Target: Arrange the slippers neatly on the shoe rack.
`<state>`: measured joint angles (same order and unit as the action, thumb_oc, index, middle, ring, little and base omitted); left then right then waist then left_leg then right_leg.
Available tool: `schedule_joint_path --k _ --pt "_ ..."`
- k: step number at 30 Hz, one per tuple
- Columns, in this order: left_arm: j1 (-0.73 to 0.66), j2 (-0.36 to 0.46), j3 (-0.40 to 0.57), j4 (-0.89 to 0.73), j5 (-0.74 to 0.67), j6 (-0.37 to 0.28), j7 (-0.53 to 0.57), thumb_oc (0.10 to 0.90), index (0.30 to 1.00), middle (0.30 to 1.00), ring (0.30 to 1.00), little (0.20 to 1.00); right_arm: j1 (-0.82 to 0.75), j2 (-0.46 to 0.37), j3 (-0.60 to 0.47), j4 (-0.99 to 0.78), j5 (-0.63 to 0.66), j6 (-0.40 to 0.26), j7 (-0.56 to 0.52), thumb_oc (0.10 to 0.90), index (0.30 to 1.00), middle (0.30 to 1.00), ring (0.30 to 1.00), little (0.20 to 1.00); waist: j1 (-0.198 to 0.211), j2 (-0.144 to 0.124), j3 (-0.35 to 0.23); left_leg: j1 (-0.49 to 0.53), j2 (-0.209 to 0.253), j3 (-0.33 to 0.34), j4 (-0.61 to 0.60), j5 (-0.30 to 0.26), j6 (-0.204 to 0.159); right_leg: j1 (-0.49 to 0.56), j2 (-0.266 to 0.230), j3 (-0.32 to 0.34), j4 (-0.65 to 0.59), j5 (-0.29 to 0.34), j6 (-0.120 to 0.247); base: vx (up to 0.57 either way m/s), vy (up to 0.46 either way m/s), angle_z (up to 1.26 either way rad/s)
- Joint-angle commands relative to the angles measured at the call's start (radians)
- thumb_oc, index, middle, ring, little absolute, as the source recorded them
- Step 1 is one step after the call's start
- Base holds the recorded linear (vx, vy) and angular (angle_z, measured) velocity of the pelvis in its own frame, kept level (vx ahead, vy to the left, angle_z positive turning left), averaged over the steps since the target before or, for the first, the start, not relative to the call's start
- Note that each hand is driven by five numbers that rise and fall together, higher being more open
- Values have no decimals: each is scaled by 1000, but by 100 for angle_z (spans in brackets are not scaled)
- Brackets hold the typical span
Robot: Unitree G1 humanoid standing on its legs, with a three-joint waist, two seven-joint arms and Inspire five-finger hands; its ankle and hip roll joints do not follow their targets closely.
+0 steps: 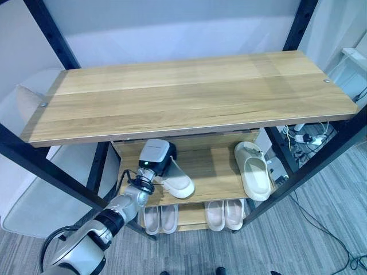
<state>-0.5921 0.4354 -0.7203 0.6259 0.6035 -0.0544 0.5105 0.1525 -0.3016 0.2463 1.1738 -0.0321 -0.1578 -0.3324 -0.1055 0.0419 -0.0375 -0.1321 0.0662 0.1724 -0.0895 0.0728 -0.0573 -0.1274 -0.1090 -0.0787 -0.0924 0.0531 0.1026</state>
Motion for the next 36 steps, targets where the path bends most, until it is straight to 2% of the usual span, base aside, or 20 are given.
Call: schedule_joint_path --k 1,4,5,11,15,20,28,36 --pt "-143 -67 4 -41 -58 -137 -7 400 300 300 300 300 -8 -58 -10 22 26 -12 -43 800 900 900 900 900 -23 -5 10 -2 -36 -39 2 -65 -10 -32 9 -1 5 -8 71 18 3 -11" --pt "-171 -83 -54 -92 -6 -154 -18 400 300 300 300 300 -6 -54 -6 25 26 -17 -46 800 900 900 900 900 -26 -1 10 1 -36 -35 2 -69 -9 -30 9 4 5 -10 71 32 -3 -8" --pt "-185 -114 -101 -94 40 -159 -28 400 300 300 300 300 -15 -56 -7 30 29 -21 -51 800 900 900 900 900 -32 1 13 6 -36 -34 2 -73 -9 -28 9 6 5 -14 70 34 -1 -4" --pt "-192 -169 -137 -43 57 -164 -35 400 300 300 300 300 -31 -64 -4 31 31 -30 -62 800 900 900 900 900 -38 0 18 8 -35 -30 2 -77 -8 -31 7 14 5 -13 71 6 -2 -3" --pt "-209 -210 -160 78 90 -137 -25 400 300 300 300 300 -39 -65 4 46 36 -28 -60 800 900 900 900 900 -46 -1 15 -1 -36 -28 2 -77 -8 -47 6 19 5 -8 71 9 -5 -10" --pt "-243 -209 -135 176 120 -86 14 400 300 300 300 300 -36 -62 6 71 48 -26 -57 800 900 900 900 900 -43 -4 3 -17 -35 -26 2 -73 -9 -64 6 19 5 -1 71 0 0 0" --pt "-273 -171 -98 174 113 -64 54 400 300 300 300 300 -43 -55 12 93 48 -21 -57 800 900 900 900 900 -37 -8 -5 -22 -35 -30 2 -73 -10 -68 6 14 5 -1 72 0 0 0" --pt "-297 -167 -89 214 114 -34 71 400 300 300 300 300 -71 -56 28 112 40 -11 -53 800 900 900 900 900 -35 -9 -4 -36 -34 -35 2 -68 -10 -82 4 12 5 5 75 0 0 0"
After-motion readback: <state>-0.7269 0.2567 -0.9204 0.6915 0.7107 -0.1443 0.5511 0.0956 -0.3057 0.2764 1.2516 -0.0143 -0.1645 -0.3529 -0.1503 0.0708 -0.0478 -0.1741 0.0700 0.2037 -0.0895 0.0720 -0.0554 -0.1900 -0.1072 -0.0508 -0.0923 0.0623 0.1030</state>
